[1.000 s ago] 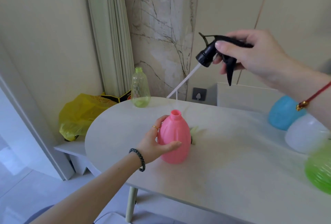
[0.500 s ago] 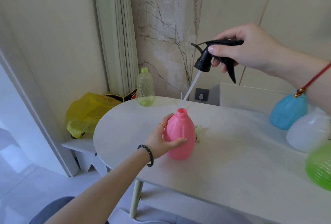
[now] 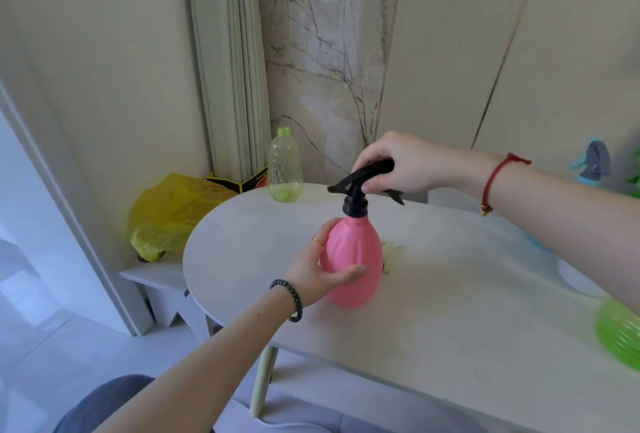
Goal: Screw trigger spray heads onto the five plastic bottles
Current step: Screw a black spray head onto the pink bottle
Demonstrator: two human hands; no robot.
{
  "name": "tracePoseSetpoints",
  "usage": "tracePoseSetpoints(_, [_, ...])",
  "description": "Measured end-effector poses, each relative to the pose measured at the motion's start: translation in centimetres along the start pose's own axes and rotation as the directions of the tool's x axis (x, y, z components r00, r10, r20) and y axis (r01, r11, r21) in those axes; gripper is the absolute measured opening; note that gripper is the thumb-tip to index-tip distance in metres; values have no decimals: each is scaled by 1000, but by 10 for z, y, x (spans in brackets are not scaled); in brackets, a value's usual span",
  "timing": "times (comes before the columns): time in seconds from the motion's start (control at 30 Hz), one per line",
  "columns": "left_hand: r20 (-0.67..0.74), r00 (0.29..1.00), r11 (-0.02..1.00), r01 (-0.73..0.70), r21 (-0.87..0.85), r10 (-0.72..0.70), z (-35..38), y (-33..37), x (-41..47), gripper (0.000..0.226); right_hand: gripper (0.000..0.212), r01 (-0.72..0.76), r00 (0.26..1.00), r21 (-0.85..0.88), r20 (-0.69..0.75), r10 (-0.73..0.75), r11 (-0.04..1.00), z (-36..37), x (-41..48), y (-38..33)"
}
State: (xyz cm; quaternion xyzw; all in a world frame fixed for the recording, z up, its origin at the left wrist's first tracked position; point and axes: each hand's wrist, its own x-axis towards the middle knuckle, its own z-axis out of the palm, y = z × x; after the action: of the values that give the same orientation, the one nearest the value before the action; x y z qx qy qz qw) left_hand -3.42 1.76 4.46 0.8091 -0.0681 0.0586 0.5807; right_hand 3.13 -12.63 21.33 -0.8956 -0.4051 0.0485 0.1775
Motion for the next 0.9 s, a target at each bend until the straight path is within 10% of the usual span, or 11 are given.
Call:
tracePoseSetpoints(0.33, [-17,1000,1000,-18,-17,18,2,-2,1,62,10,-142,978,-267,110,176,953,-4,2,-15])
tracePoseSetpoints(0.7, [-25,999,999,-26,-22,25,3,1,1,63,45,-469,839,-121,247,484,875,3,14,-34])
tracePoseSetpoints(0.9, [-16,1000,1000,-27,-5,26,2,1,2,64,53,2,954,-324,285,95,946,-26,9,-29])
